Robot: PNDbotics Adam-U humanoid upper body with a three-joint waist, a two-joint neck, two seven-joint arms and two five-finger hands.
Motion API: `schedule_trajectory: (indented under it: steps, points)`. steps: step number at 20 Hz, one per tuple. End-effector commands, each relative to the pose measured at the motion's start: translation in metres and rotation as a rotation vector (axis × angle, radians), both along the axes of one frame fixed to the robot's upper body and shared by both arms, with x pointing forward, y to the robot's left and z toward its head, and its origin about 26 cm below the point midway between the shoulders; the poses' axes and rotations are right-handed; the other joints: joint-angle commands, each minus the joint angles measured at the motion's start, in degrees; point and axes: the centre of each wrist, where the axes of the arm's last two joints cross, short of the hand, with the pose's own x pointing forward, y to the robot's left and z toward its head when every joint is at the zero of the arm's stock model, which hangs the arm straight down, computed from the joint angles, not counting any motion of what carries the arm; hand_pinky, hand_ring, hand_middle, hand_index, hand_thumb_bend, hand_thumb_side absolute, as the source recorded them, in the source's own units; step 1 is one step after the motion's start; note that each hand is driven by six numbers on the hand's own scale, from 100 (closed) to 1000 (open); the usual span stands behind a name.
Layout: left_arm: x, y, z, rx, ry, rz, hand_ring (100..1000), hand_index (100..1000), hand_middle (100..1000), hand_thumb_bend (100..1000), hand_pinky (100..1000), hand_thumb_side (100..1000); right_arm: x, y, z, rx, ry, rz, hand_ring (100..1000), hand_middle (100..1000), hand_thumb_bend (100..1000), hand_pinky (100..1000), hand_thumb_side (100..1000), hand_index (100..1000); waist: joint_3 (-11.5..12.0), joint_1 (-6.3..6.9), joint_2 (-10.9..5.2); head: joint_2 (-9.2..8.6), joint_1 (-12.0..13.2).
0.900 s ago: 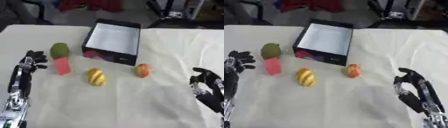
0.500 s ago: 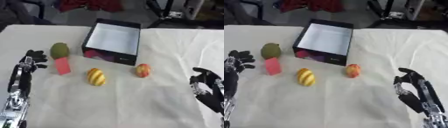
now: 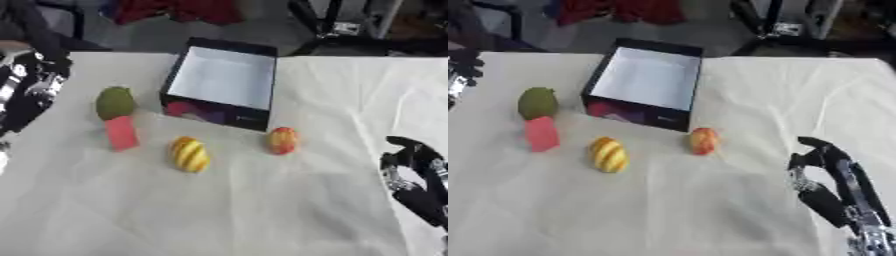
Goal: Pick up objects on the table and place them in the box.
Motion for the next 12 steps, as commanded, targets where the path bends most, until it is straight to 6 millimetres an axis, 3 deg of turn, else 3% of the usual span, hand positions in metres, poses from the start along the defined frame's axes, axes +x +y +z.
schedule_trajectory:
  steps: [1,6,12]
  points:
    - [0.017,0.018,0.025,0.275,0.143,-0.028,734,895,766,247,749,666,0.001,-0.004,0.005,-0.032,-0.007,0.015,665,459,100,758,479,811,-0.38,0.90,-1.66,-0.09,0.28]
    - [0.062,0.019,0.024,0.570,0.322,-0.047,718,896,774,311,775,539,0.001,-0.005,0.004,-0.033,-0.004,0.017,664,459,100,757,478,811,-0.76,1.06,-1.98,-0.09,0.02]
    - [0.097,0.007,-0.004,0.694,0.392,-0.043,721,893,775,330,772,474,0.000,-0.004,0.003,-0.027,0.001,0.021,664,459,100,757,478,811,-0.60,0.82,-2.07,-0.09,-0.29]
